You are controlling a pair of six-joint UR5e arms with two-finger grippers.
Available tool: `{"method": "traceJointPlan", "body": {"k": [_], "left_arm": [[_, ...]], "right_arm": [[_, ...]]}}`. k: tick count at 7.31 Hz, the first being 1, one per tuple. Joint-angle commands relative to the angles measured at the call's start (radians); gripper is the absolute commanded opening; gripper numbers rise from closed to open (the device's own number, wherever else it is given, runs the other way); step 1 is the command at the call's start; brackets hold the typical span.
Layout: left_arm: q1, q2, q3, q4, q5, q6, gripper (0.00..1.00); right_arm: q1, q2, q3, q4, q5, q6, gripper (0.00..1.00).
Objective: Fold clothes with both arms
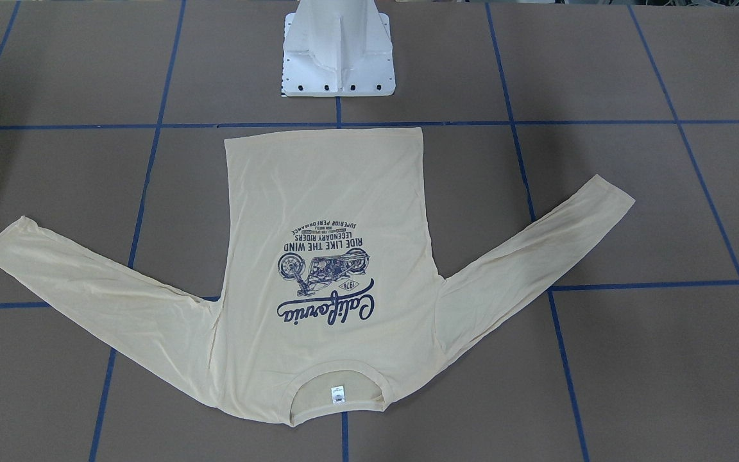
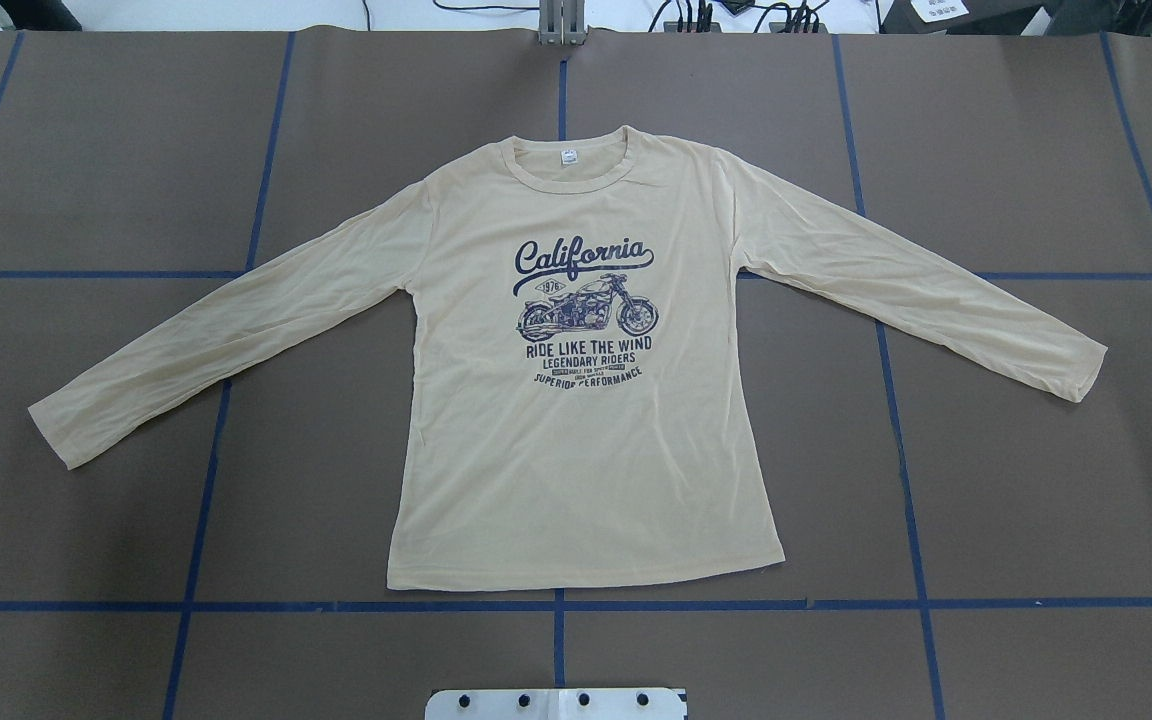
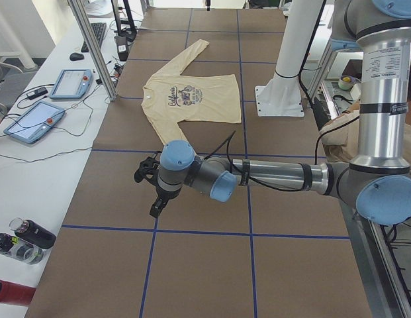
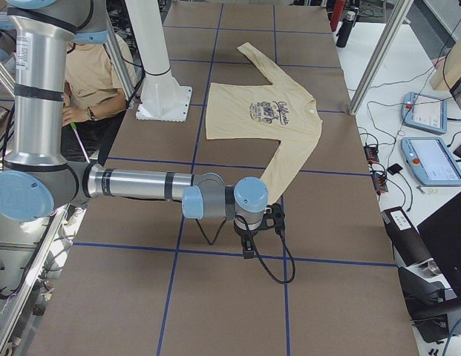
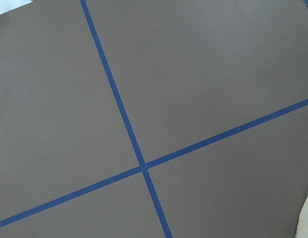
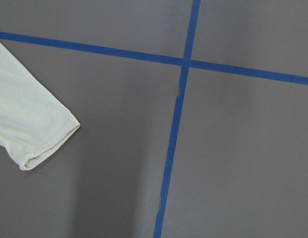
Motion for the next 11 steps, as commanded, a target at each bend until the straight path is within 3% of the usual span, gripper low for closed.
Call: {"method": "traceJointPlan", "body": {"k": [1,4,6,7,8,10,11], "left_arm": [[0.000,0.005,-0.001,-0.011,-0.007,-0.002,1.00],[0.000,0.009,0.033,-0.012,-0.007,0.000,1.00],[0.002,0.009,0.044,-0.012,-0.007,0.001,1.00],[0.003,0.009,0.044,-0.012,-0.008,0.003,1.00],[0.003,0.009,0.044,-0.014,-0.042,0.003,1.00],[0.003,0.009,0.044,-0.015,-0.051,0.000,1.00],[0.003,0.009,0.044,-0.015,-0.051,0.000,1.00]], "right_arm": [[-0.002,0.000,-0.003,0.000,0.000,-0.003,1.00],[-0.082,0.003,-0.006,0.072,0.051,0.009,1.00],[-0.145,0.070,-0.056,0.084,0.051,0.200,1.00],[-0.191,0.124,-0.098,0.116,0.051,0.448,0.99],[-0.266,0.138,-0.121,0.227,0.031,0.692,0.99],[-0.346,0.129,-0.239,0.484,0.018,0.875,0.99],[-0.373,0.129,-0.238,0.517,0.020,1.011,0.98]]}}
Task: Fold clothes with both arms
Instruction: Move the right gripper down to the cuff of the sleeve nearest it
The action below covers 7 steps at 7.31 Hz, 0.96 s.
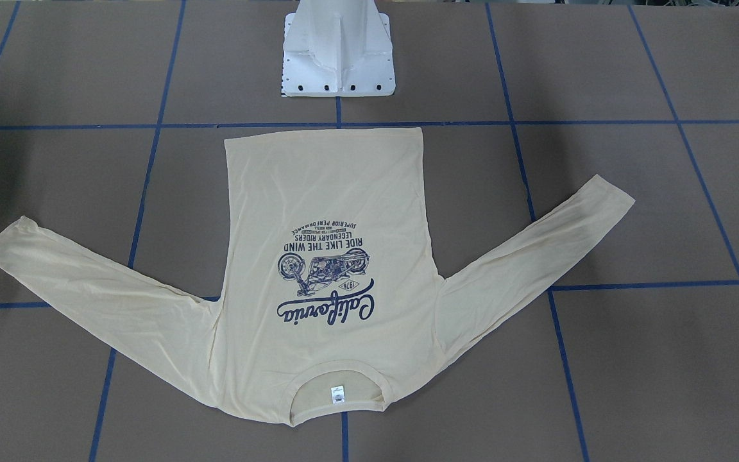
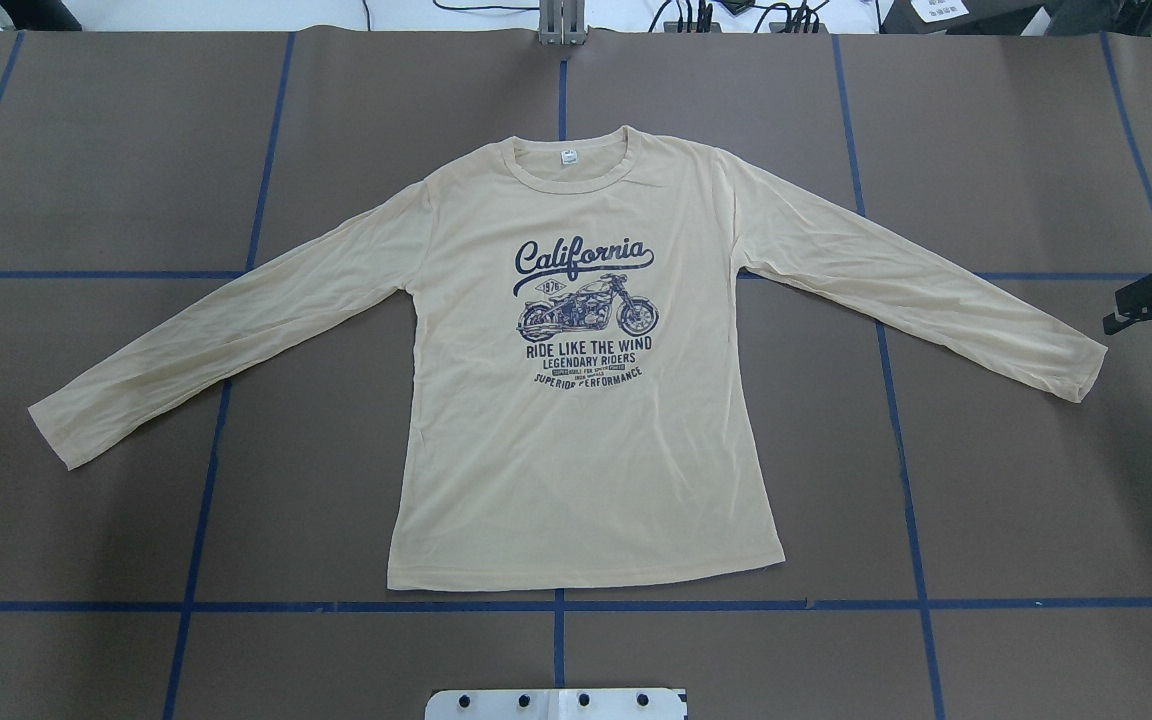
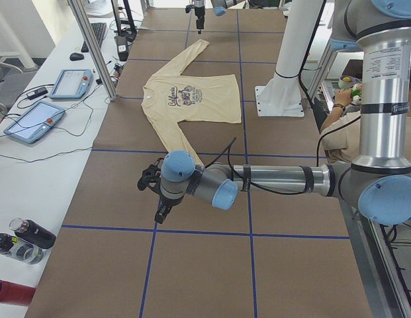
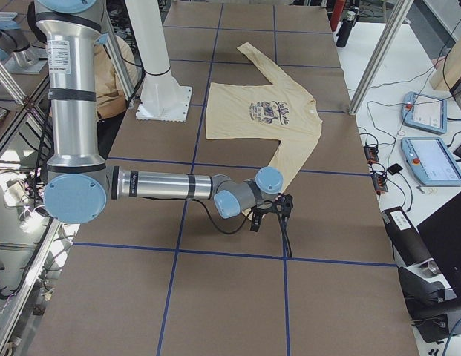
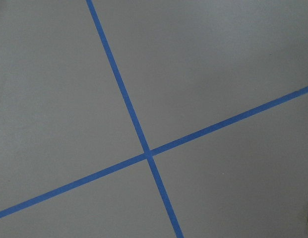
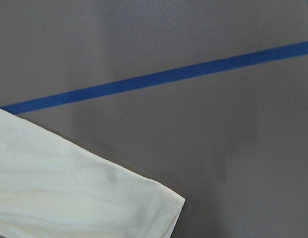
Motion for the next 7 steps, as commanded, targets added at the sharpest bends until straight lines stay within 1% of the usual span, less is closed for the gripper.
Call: {"method": "traceJointPlan", "body": {"k": [1,3,5,7], "left_arm": [[0.000,0.000,0.000,-0.002,-0.003,0.000,1.00],[0.000,0.000,0.002,0.000,-0.001,0.000,1.00],[0.000,0.000,0.002,-0.002,-0.001,0.000,1.00],[0.000,0.000,0.002,-0.002,-0.001,0.000,1.00]], "right_arm": [[-0.065,-0.001,-0.031,0.113,-0.007,0.204,0.98],[-0.085,0.007,-0.034,0.113,-0.041,0.212,0.94],[-0.093,0.007,-0.036,0.112,-0.073,0.212,0.94],[-0.093,0.008,-0.045,0.113,-0.083,0.210,0.93]]}}
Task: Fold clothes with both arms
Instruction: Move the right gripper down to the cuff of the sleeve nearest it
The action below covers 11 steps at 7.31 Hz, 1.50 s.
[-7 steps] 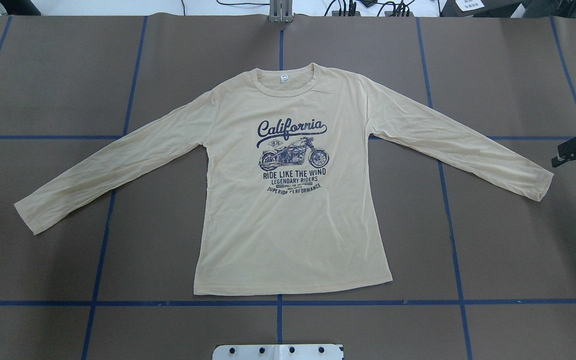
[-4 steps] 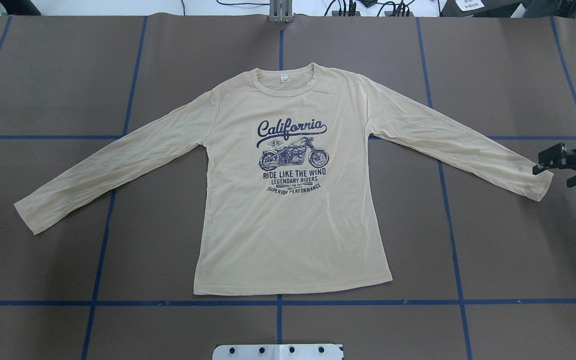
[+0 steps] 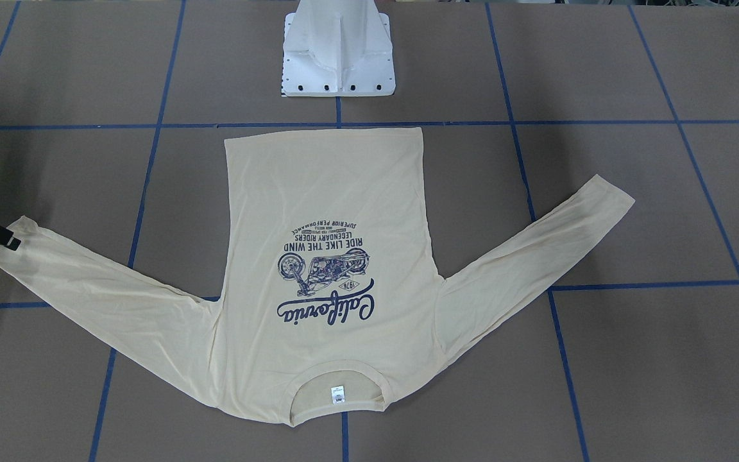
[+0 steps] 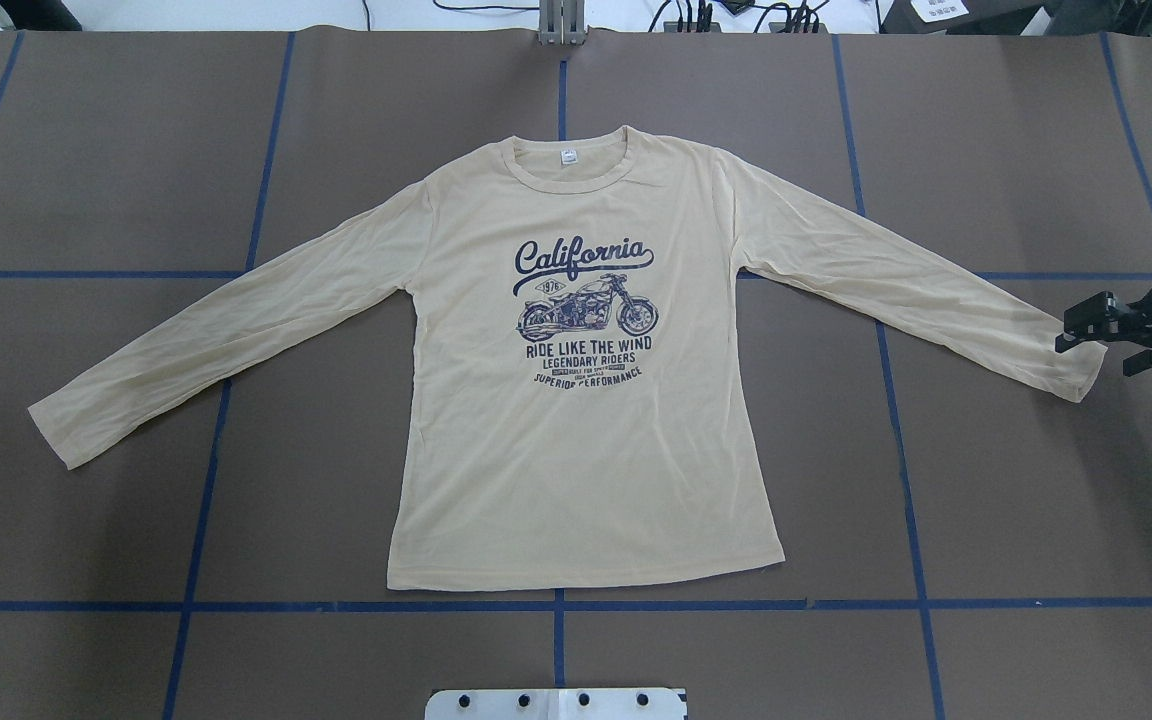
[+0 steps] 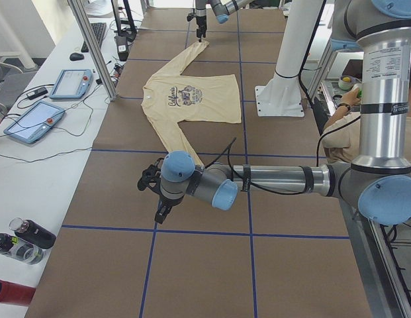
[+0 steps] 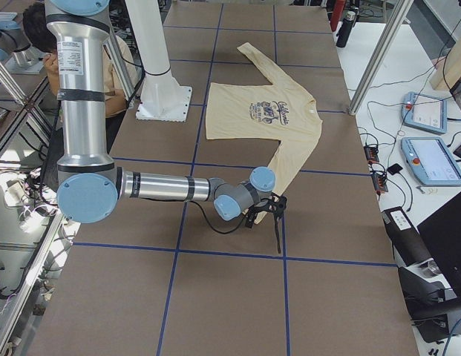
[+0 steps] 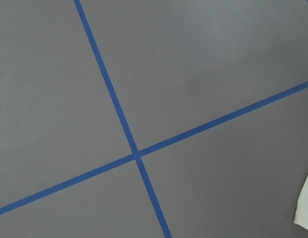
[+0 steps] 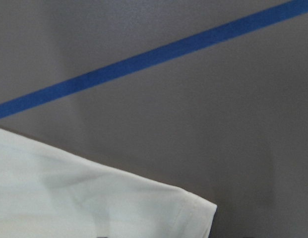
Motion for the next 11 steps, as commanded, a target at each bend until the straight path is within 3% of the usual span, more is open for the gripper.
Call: {"method": "traceJointPlan", "body": {"k": [1,4,6,9,11], "left_arm": [[0.000,0.000,0.000,0.000,0.000,0.000,1.00],[0.000,0.002,0.000,0.000,0.000,0.002,1.00],[0.000,0.002,0.000,0.000,0.000,0.002,1.00],[0.000,0.002,0.000,0.000,0.000,0.002,1.00],[0.000,0.002,0.000,-0.021,-0.036,-0.005,1.00]], "right_arm": [[0.000,0.001,-0.009,0.000,-0.016,0.001,0.89],[0.000,0.001,-0.009,0.002,-0.017,0.002,0.49],[0.000,0.001,-0.007,0.002,-0.017,0.001,0.04],[0.003,-0.010,0.034,0.002,-0.014,0.004,0.00],[0.006,-0.026,0.167,-0.009,-0.016,0.070,0.00]]}}
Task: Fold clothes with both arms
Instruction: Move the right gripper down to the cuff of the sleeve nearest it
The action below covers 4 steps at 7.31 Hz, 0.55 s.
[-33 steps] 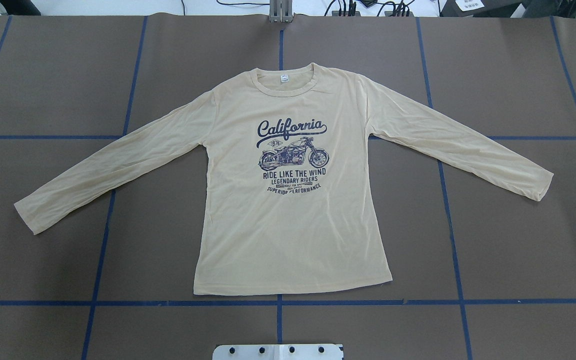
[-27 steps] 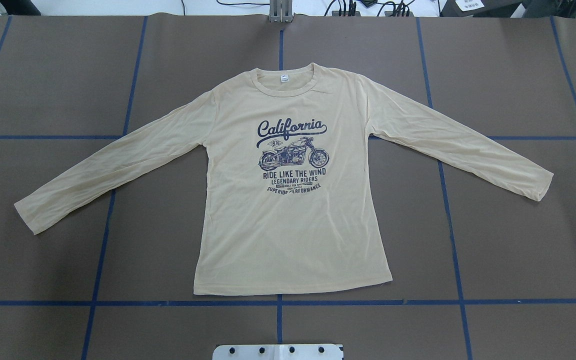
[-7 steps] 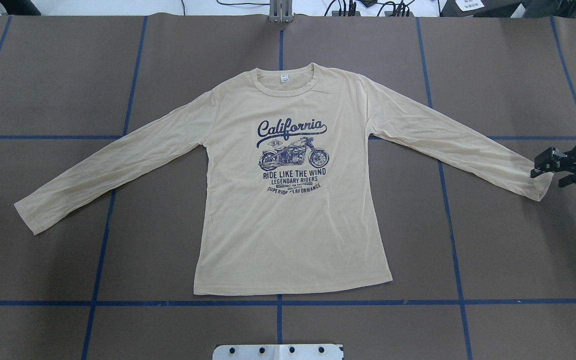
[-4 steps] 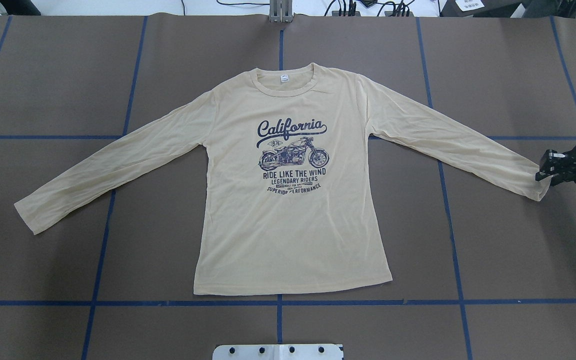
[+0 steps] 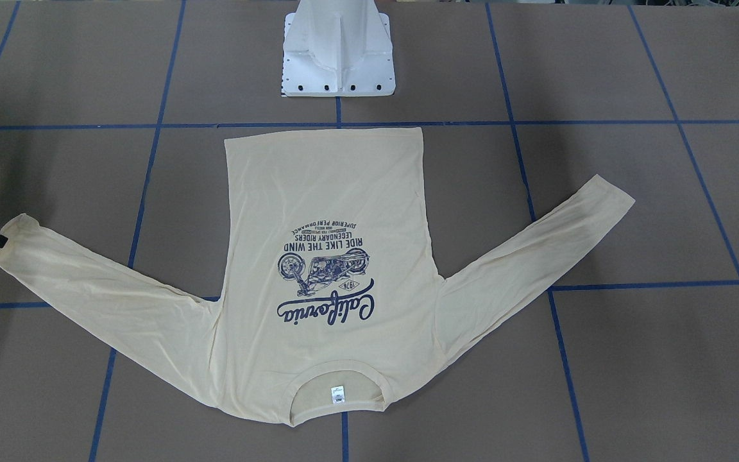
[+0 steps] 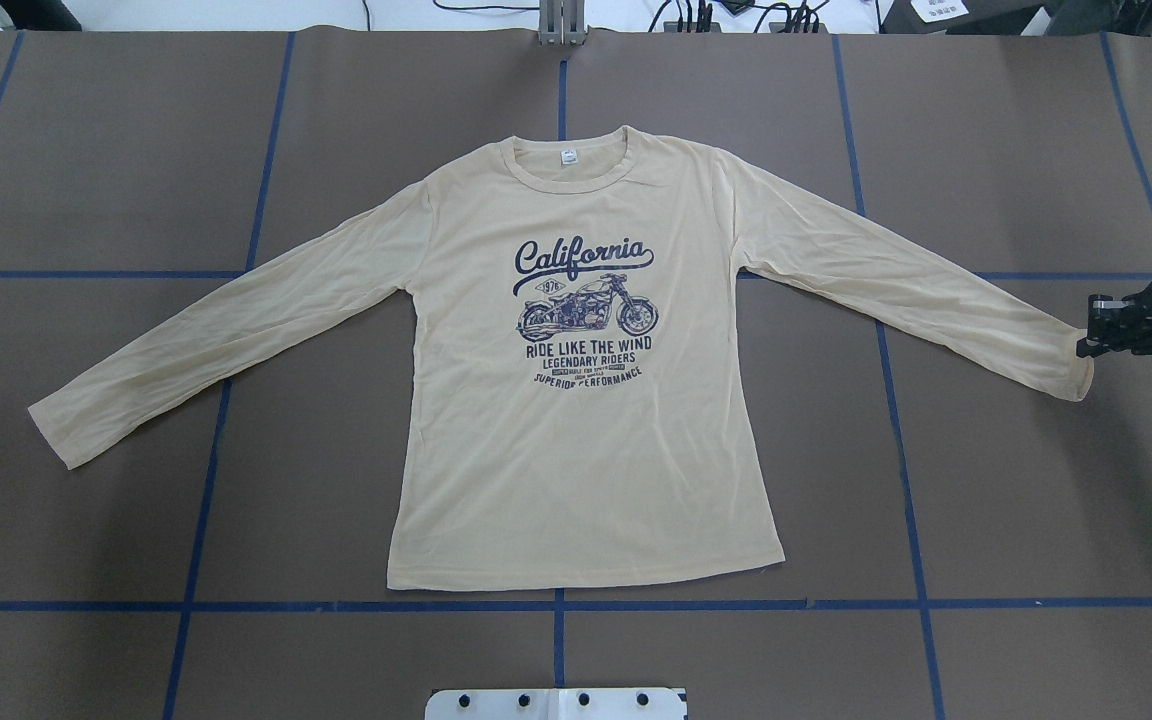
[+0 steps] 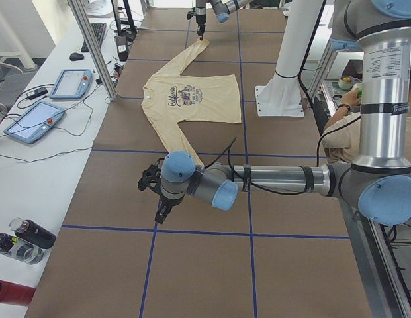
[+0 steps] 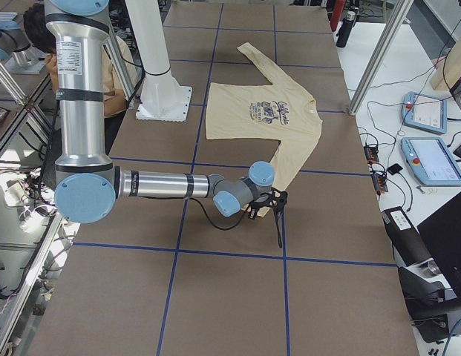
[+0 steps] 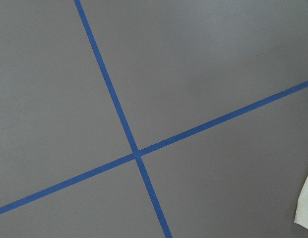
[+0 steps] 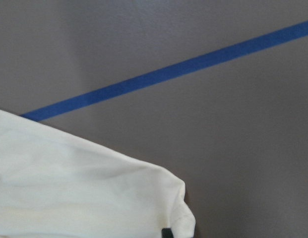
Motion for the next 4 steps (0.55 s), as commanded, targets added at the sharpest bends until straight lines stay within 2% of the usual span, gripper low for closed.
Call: {"method": "traceJointPlan", "body": {"k": [1,3,4], "left_arm": [[0.000,0.000,0.008,-0.050,-0.034,-0.006,1.00],[0.000,0.000,0.013,-0.053,-0.034,-0.006,1.00],[0.000,-0.002,0.011,-0.053,-0.035,-0.006,1.00]], "right_arm": [[-0.002,0.004,0.127,-0.008,-0.002,0.099,0.00],[-0.031,0.119,0.151,-0.035,-0.021,0.199,0.00],[-0.095,0.238,0.151,-0.113,-0.078,0.315,0.00]]}}
